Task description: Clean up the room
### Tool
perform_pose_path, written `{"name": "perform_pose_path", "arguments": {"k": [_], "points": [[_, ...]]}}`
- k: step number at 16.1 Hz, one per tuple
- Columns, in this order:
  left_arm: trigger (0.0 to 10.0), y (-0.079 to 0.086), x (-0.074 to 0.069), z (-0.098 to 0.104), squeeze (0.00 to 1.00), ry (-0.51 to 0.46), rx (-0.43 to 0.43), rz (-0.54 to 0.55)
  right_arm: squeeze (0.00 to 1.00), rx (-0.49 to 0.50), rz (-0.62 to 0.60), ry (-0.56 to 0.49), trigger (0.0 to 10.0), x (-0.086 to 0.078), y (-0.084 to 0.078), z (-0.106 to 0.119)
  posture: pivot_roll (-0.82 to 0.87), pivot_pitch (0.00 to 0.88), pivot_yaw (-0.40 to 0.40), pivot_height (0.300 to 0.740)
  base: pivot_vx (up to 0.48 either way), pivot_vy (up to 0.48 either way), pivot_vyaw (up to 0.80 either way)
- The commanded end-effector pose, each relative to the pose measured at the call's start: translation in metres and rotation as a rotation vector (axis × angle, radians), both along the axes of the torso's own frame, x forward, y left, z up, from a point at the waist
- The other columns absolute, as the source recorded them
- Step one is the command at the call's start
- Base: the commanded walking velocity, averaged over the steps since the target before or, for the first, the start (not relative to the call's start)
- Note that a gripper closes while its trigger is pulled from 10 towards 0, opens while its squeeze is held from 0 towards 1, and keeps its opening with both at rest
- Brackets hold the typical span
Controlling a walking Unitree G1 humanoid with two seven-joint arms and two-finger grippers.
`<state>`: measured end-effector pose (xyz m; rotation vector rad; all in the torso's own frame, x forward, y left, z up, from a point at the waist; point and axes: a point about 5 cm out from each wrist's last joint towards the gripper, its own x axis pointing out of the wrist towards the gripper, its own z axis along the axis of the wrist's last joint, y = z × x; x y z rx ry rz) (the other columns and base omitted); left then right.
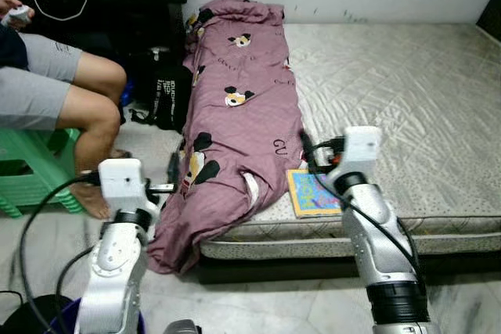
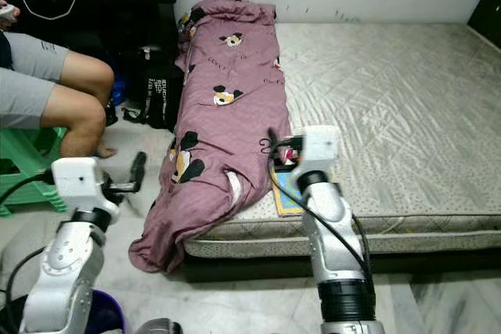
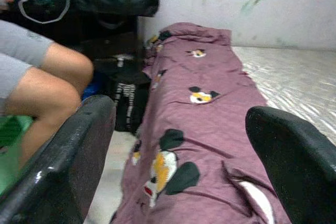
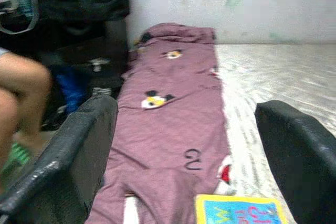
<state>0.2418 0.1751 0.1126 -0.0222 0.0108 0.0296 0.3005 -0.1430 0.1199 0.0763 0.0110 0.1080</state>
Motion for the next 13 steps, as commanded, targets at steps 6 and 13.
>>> {"name": "perform_pose_path", "arguments": {"k": [6, 13], "points": [[10.0, 0.006, 0.001, 0.002, 0.0, -0.006, 0.014, 0.015, 0.0, -0.012, -0.04, -0.013, 10.0, -0.004, -0.005, 0.002, -0.06, 0.0, -0.027, 0.74, 0.0, 0.0, 0.0], [10.0, 0.003, -0.002, 0.004, 0.0, -0.021, -0.008, -0.014, 0.0, 0.015, 0.007, -0.003, 10.0, -0.004, 0.001, 0.0, -0.04, 0.0, -0.036, 0.74, 0.08, 0.0, 0.0]]}}
